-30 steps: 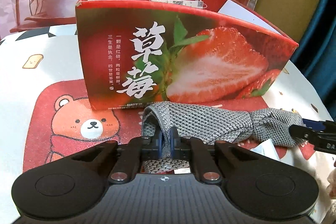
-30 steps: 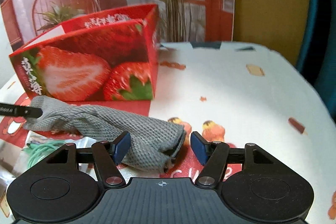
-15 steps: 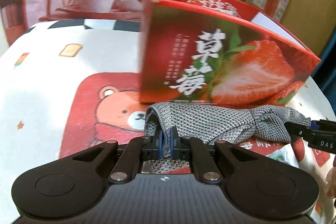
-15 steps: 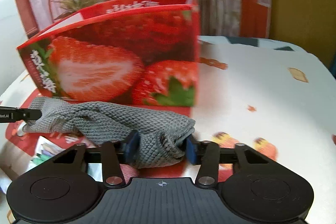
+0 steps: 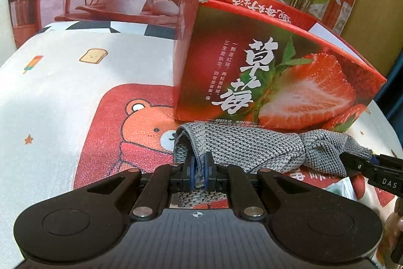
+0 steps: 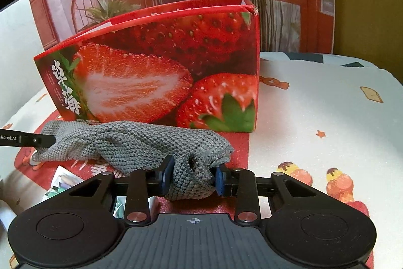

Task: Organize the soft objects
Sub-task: 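Lift the gray sock with both grippers and lower it into the box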

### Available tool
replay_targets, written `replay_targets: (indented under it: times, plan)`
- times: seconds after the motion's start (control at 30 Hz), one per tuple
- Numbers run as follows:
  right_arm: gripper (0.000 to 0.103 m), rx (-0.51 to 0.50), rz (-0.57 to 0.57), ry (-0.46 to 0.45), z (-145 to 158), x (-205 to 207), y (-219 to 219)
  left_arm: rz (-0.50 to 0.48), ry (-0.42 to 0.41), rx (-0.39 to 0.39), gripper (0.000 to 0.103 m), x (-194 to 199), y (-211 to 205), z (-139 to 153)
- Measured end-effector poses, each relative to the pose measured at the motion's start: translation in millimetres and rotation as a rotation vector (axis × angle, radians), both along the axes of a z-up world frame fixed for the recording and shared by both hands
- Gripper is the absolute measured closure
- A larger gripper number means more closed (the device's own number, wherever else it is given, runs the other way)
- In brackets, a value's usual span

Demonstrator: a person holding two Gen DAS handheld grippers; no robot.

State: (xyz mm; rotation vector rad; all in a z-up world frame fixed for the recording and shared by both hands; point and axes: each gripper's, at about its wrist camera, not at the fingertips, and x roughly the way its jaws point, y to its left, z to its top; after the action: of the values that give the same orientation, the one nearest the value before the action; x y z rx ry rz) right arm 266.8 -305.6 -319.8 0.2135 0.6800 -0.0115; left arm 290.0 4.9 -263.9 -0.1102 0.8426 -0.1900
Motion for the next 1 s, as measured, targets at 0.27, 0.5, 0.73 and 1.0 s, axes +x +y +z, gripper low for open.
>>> replay_targets:
  times: [0.27, 0.5, 0.73, 1.0]
  plan:
    - [0.086, 0.020, 0.017, -0.029, 18.7, -2.5, 2.8, 0.001, -0.068, 0.006, 0.098, -10.0, 0.3, 26.9]
    - [0.087, 0.014, 0.047, -0.117, 52.1, -11.1, 9.1, 0.003, -0.158, -0.002, 0.098, -23.8, 0.5, 61.2]
    - [0.087, 0.019, 0.048, -0.207, 88.1, -21.3, 5.0, 0.000, -0.246, -0.008, 0.098, -37.6, 0.1, 90.7]
    - [0.087, 0.015, 0.034, -0.290, 120.3, -27.4, -3.2, 0.006, -0.319, -0.031, 0.098, -46.5, -2.3, 115.4]
